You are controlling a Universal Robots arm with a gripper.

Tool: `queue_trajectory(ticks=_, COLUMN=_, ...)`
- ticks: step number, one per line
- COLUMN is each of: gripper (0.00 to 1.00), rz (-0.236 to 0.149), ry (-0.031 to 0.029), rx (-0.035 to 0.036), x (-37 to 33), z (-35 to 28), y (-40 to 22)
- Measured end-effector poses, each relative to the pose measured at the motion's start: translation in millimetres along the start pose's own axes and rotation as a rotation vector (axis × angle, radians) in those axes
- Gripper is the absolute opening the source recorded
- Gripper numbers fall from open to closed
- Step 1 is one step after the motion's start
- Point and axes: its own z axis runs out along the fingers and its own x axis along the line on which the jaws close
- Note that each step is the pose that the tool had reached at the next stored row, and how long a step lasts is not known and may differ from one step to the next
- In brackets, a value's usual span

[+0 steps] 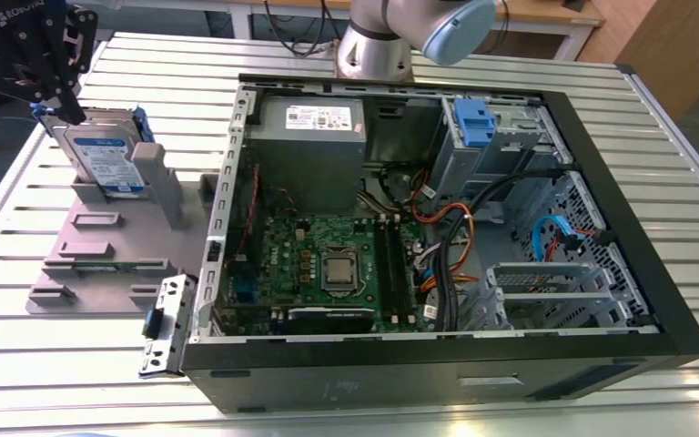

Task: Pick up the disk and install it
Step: 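Pick up the disk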

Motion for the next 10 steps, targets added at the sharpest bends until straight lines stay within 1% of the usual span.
queue_trajectory(ticks=10, gripper=0.11, rz=-0.008, ry=0.0011, rx=0.0007, x=0.0, z=0.0, y=0.0)
